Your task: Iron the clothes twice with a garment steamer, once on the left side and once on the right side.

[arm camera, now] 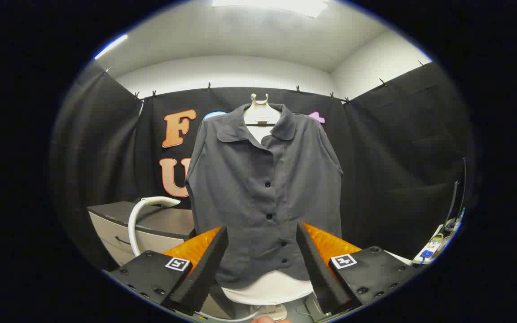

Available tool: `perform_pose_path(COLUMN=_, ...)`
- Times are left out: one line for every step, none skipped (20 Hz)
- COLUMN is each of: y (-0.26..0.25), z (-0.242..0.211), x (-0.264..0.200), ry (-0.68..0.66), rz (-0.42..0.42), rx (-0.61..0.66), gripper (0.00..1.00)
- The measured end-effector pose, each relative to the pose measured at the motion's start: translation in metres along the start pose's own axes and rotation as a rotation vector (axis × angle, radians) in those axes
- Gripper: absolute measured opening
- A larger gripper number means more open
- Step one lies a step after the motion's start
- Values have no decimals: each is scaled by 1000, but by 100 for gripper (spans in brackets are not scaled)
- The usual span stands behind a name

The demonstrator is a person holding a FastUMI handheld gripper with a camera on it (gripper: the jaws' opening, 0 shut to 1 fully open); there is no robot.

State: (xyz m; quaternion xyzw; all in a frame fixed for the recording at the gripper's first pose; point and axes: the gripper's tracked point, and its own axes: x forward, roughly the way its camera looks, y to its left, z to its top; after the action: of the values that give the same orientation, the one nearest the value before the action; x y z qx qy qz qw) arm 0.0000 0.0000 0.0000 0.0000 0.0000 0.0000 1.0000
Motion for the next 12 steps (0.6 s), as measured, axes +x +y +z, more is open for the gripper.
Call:
perform_pose_path(y=-2, z=-1, x=2, ry=5, rz=-11, rx=11, gripper=98)
perform_pose_path(y=-5, z=-4, x=6, ry=19, rz=-23, rx=16, gripper=98)
perform_pose_path(y=-8, z=-4, x=7, ry=32, rz=-30, rx=18, gripper=98)
perform_pose_path(y=-10, z=-3, x=8, ry=38, rz=-34, rx=18, gripper=98)
perform_pose_path(y=-13, z=-2, x=9, ry=38, rz=-42, rx=15, gripper=98)
perform_pose_path(y=-18, z=0, x=8, ry=38, rz=-52, rx=9, gripper=98)
perform_pose_path(y=-21, z=3, x=8, ry=35, rz=-60, rx=0, gripper=98)
perform_pose_path(y=-22, z=5, x=8, ry=30, rz=-65, rx=-8, gripper=98)
perform_pose_path(y=-22, z=7, x=8, ry=25, rz=-67, rx=-14, gripper=98)
perform_pose_path(y=-21, z=8, x=7, ry=22, rz=-69, rx=-17, gripper=98)
perform_pose_path(y=-20, z=10, x=7, ry=22, rz=-64, rx=-18, gripper=98)
perform_pose_path(y=-17, z=12, x=8, ry=24, rz=-56, rx=-20, gripper=98)
